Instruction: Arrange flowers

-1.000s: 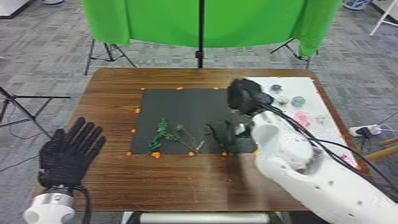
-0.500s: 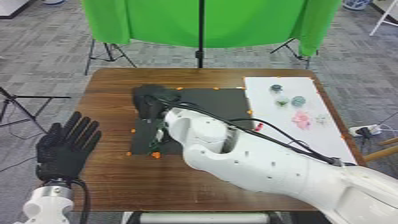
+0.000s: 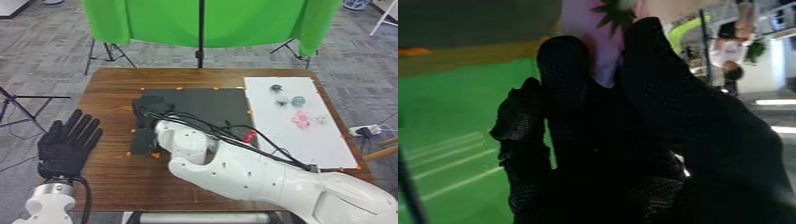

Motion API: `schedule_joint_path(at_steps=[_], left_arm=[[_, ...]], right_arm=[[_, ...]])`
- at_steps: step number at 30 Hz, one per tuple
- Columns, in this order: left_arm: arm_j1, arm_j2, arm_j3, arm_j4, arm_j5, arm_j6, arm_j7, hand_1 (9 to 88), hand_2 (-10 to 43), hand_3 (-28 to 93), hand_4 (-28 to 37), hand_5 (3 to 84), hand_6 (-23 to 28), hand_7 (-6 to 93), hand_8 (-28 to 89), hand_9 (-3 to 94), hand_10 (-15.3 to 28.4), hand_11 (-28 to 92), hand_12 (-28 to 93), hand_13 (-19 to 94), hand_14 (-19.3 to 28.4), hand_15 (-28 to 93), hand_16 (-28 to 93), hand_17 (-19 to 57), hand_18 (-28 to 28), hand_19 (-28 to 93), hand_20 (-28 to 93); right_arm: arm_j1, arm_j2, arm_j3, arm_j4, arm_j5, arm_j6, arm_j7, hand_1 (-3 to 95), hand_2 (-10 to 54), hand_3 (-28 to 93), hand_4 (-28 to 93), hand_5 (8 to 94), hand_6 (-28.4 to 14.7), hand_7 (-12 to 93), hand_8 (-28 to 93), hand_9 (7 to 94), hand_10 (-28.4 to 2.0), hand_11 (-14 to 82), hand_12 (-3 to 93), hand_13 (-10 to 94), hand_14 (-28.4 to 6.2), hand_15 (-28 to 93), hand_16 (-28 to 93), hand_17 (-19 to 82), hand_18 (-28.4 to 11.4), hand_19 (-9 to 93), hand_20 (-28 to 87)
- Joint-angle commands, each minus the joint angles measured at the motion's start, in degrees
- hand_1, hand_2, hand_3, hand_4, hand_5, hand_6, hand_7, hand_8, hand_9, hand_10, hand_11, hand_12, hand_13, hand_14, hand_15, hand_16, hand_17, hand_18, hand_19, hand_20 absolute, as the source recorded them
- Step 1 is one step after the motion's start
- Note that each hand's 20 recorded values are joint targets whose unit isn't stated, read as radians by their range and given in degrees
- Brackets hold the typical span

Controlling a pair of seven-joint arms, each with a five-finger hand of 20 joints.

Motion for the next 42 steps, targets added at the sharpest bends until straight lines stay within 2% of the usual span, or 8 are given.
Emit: schedule_joint_path(at_steps=[1, 4, 14, 23, 25, 28, 35, 42], left_arm=[[0.41, -0.58, 0.26, 0.41, -0.41, 0.30, -0.65, 25.4, 16.3, 78, -28.2, 43.5, 8.5, 7.7, -7, 35.6, 14.0, 16, 11, 27, 13.6, 26, -3, -3.4, 11.6, 22, 14], [0.61, -0.64, 0.18, 0.31, -0.36, 0.40, -0.68, 25.3, 16.2, 78, -28.2, 43.5, 8.5, 7.7, -7, 35.6, 14.0, 16, 11, 27, 13.6, 26, -3, -3.4, 11.6, 22, 14], [0.40, -0.66, 0.33, 0.68, -0.42, 0.70, -1.65, 29.7, 8.2, 77, -26.4, 41.3, 8.9, 8.0, -7, 35.2, 13.8, 16, 11, 27, 13.4, 27, -4, -3.6, 11.6, 22, 14], [0.41, -2.32, -0.03, 0.93, -0.12, -0.98, -3.07, 27.4, 11.4, 76, -27.7, 41.4, 8.9, 8.0, -7, 35.1, 13.9, 16, 11, 27, 13.4, 27, -4, -3.6, 11.6, 22, 14], [0.40, -2.62, -0.18, 0.96, 0.13, -1.41, -3.48, 26.9, 11.9, 77, -28.0, 41.7, 8.9, 8.0, -7, 35.1, 13.9, 16, 11, 27, 13.5, 27, -4, -3.6, 11.6, 22, 14], [-0.01, -2.87, 0.07, 1.14, 0.24, -1.70, -3.11, 26.5, 12.5, 77, -28.1, 42.0, 8.8, 7.9, -7, 35.1, 14.0, 16, 11, 27, 13.5, 26, -4, -3.6, 11.6, 22, 14], [2.19, -3.72, -1.54, -0.06, 0.89, -3.21, -2.35, 26.1, 12.9, 77, -28.2, 42.3, 8.7, 8.0, -7, 35.2, 14.0, 16, 11, 27, 13.5, 26, -4, -3.5, 11.6, 22, 14], [3.40, -3.88, -1.92, -0.54, 0.98, -3.00, -2.05, 26.0, 13.0, 77, -28.3, 42.4, 8.7, 8.0, -7, 35.2, 14.0, 16, 11, 27, 13.6, 26, -3, -3.5, 11.7, 22, 14]], right_arm=[[-0.82, 0.22, 0.93, -1.27, -0.08, -2.87, 0.49, 59.5, -9.5, 72, -28, 66.9, -4.3, 24, -2, 71.1, -13.8, 14.5, 29.9, 58, -12.2, 61, 39, 30, -23.8, 86, 45], [-1.33, 0.49, 1.29, -2.15, 0.26, -3.41, 1.03, 57.1, -9.5, 74, -28, 64.5, -4.4, 20, -12, 66.3, -15.8, 20.8, 19.6, 57, -13.2, 62, 37, 29, -24.1, 86, 45], [-2.65, 2.32, 4.44, -6.05, 2.41, -2.66, 4.48, 45.6, -9.5, 80, -28, 58.9, -6.9, 15, -12, 61.7, -17.7, 20.4, 17.8, 54, -17.0, 70, 26, 28, -25.6, 87, 45], [-9.87, 12.99, 20.24, -17.22, 5.28, -5.34, 8.16, 43.0, -9.5, 79, -28, 55.6, -8.8, 12, -11, 57.3, -20.4, 18.8, 17.4, 51, -18.7, 70, 24, 28, -26.6, 86, 45], [-14.07, 16.60, 27.38, -20.98, 7.34, -8.71, 10.66, 42.6, -9.5, 78, -28, 53.9, -9.9, 11, -10, 54.1, -21.2, 16.9, 16.9, 49, -19.7, 67, 22, 27, -26.7, 86, 44], [-21.48, 22.37, 37.34, -25.38, 8.79, -7.56, 11.70, 42.1, -9.5, 78, -28, 51.6, -11.3, 9, -9, 48.8, -22.7, 14.1, 16.2, 45, -20.6, 59, 16, 25, -26.8, 84, 41], [-42.62, 32.31, 58.80, -33.56, 6.99, -5.19, 12.59, 40.7, -9.5, 78, -28, 47.6, -11.1, 9, -9, 43.4, -21.8, 11.1, 15.0, 38, -20.2, 31, 14, 17, -24.1, 70, 25], [-62.04, 35.50, 75.68, -39.25, 5.87, -5.78, 13.74, 38.9, -9.5, 79, -28, 46.2, -10.7, 9, -9, 42.0, -20.6, 10.0, 14.5, 36, -20.5, 25, 15, 15, -23.2, 65, 21]])
